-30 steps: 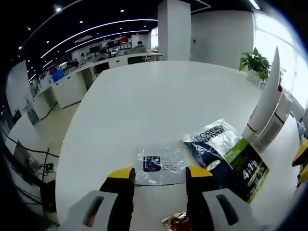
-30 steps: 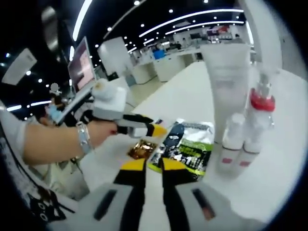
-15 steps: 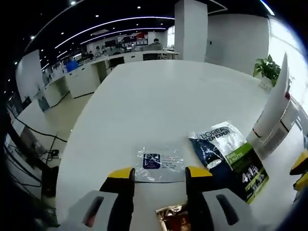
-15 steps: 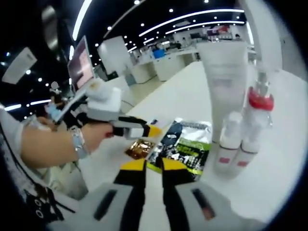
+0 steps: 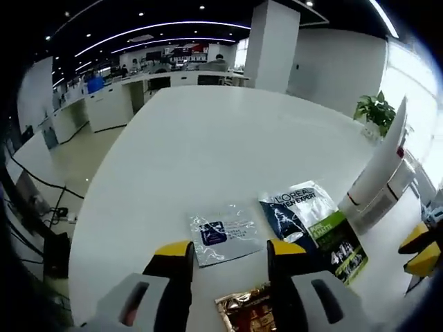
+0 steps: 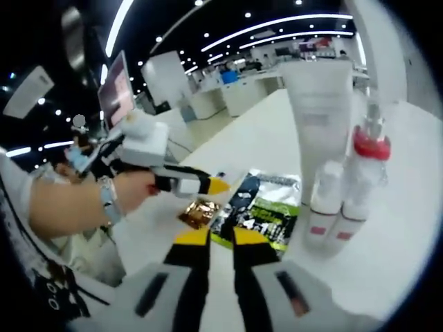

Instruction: Arrange the skincare products in the storage area until every visible bottle or jar stands upright without overlapping.

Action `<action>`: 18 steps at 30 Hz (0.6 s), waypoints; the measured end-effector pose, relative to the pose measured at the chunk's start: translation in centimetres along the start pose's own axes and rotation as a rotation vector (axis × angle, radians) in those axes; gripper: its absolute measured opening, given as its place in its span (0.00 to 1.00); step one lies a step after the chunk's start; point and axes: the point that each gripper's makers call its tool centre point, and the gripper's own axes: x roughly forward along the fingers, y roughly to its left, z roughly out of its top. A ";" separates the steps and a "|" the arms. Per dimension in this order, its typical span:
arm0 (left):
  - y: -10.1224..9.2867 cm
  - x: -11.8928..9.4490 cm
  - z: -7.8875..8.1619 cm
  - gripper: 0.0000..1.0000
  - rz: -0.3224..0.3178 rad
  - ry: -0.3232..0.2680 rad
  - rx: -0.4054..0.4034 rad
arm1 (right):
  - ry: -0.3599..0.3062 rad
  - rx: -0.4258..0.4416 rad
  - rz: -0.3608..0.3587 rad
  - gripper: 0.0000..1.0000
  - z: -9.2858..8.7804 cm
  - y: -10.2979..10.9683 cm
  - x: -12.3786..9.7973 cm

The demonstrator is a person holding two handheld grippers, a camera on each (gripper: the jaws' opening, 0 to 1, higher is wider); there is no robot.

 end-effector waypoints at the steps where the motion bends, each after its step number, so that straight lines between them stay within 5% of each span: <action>1: 0.3 -0.1 0.2 0.45 0.001 -0.005 0.001 | -0.001 -0.002 -0.001 0.11 0.0 0.0 0.0; 11: 1.3 0.0 1.8 0.43 -0.035 -0.059 -0.033 | 0.011 -0.001 -0.008 0.10 -0.4 -0.3 -0.1; 18: 1.1 0.7 1.2 0.39 -0.032 -0.035 -0.037 | 0.010 -0.001 -0.014 0.10 -0.3 -0.5 -0.1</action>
